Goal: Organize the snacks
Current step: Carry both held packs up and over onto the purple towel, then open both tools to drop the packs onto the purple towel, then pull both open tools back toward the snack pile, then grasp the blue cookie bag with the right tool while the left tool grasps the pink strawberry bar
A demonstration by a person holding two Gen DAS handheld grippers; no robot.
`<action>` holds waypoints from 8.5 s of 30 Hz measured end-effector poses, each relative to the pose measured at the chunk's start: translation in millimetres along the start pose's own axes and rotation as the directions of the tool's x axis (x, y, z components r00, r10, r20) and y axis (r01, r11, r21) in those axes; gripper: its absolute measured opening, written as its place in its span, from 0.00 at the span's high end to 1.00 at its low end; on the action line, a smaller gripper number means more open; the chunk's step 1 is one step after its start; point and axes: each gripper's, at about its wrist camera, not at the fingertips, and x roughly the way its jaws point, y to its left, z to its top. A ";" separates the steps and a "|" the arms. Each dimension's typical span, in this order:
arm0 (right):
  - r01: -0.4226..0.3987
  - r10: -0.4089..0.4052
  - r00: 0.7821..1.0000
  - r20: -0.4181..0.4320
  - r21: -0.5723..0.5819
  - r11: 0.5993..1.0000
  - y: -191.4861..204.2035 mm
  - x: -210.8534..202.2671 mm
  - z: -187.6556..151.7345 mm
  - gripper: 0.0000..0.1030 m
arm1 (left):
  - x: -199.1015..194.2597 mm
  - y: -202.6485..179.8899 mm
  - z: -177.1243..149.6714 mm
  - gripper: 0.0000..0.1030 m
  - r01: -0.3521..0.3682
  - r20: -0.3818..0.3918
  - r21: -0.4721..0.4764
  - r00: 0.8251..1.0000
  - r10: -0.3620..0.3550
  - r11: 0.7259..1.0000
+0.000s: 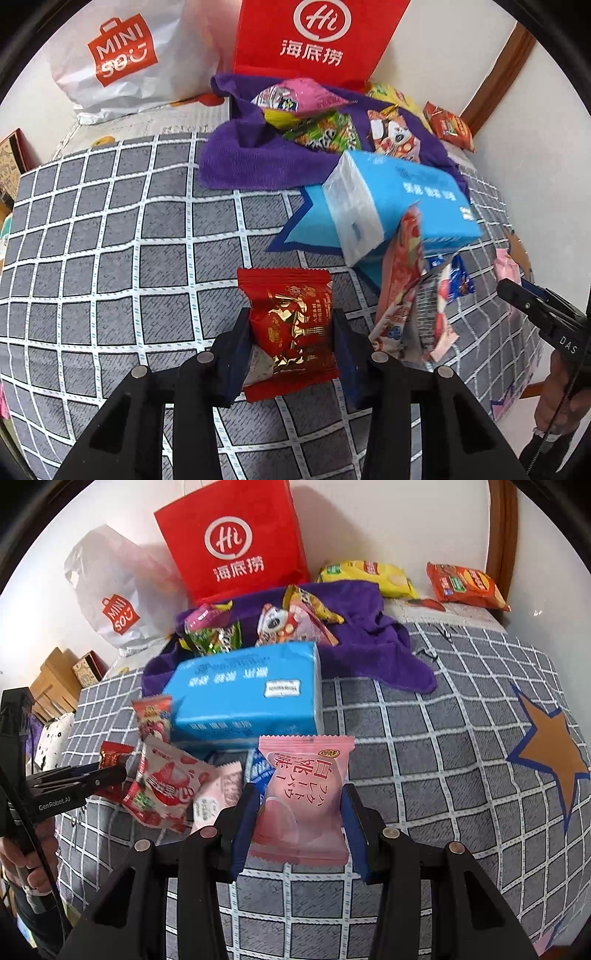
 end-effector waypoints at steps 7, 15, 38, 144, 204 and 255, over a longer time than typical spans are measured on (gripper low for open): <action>-0.015 0.015 0.998 0.061 -0.009 1.000 12.1 -16.1 15.9 0.57 | -22.8 -9.3 11.6 0.62 0.019 0.045 0.021 0.999 -0.020 1.000; -0.025 0.027 0.994 0.103 -0.019 1.000 22.3 -29.9 38.9 0.57 | -41.8 -22.7 33.9 0.62 0.074 0.080 0.030 0.994 -0.076 0.997; -0.038 0.048 0.986 0.160 -0.065 0.997 18.9 -36.0 101.5 0.57 | -68.3 -82.1 96.9 0.62 0.108 0.159 0.149 0.978 -0.132 0.983; 0.033 -0.045 0.994 -0.099 -0.116 0.993 -0.6 133.4 217.7 0.40 | 85.1 -32.3 221.1 0.62 0.082 0.029 0.045 0.996 -0.084 0.996; 0.120 -0.116 0.988 0.104 -0.033 0.992 -21.9 -23.6 93.1 0.38 | -10.9 -88.0 170.8 0.35 0.071 0.116 0.153 0.989 -0.089 0.986; 0.077 -0.076 0.994 0.074 -0.016 0.997 -31.2 34.3 -12.9 0.55 | -11.8 -44.8 13.1 0.35 -0.026 0.028 0.046 0.999 0.025 0.999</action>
